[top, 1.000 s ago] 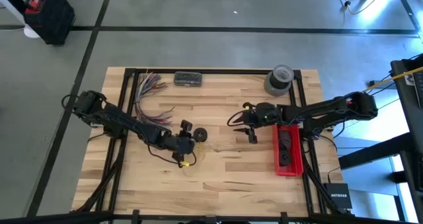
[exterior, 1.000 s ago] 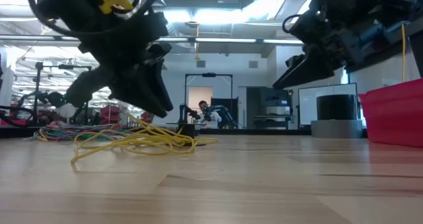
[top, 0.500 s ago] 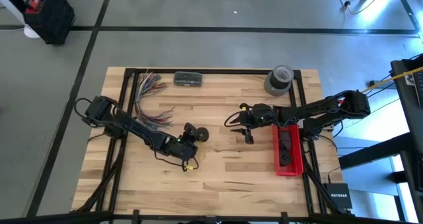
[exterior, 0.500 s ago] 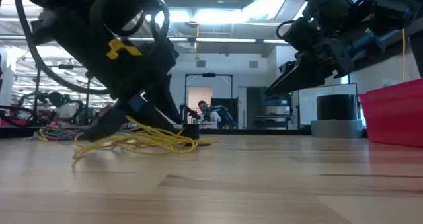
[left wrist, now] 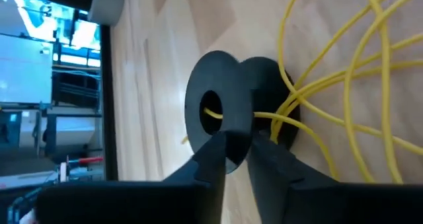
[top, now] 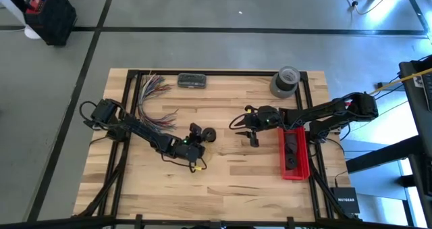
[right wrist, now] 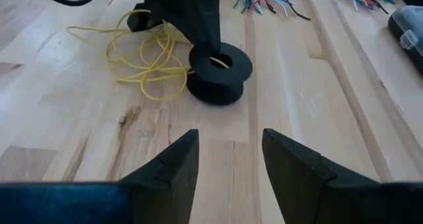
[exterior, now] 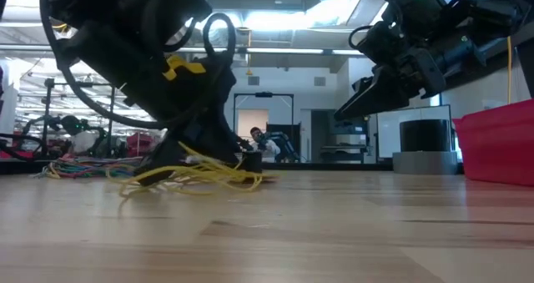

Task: Coil cords
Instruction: Coil the yellow wire onto the black spool

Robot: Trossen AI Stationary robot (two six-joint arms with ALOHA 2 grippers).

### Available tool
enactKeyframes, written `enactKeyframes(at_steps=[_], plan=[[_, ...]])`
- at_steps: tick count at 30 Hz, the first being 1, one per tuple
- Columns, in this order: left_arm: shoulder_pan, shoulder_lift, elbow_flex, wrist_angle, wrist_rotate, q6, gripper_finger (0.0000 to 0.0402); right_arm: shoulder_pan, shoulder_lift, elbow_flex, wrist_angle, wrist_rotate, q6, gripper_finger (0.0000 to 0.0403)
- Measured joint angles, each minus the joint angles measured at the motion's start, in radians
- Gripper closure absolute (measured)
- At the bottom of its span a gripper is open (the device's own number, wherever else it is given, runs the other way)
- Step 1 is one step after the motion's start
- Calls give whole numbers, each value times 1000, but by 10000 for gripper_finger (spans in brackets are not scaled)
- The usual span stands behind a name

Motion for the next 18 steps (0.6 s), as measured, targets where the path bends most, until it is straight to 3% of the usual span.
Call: enactKeyframes(at_steps=[3, 8, 18], plan=[[1, 0, 1, 13, -15, -30, 393, 0, 0, 0, 0, 0, 1, 233], [1, -5, 1, 43, -40, -99, 398, 0, -1, 0, 0, 0, 2, 233], [-16, -124, 62, 36, -242, -215, 400, 21, -176, 0, 1, 4, 65, 233]])
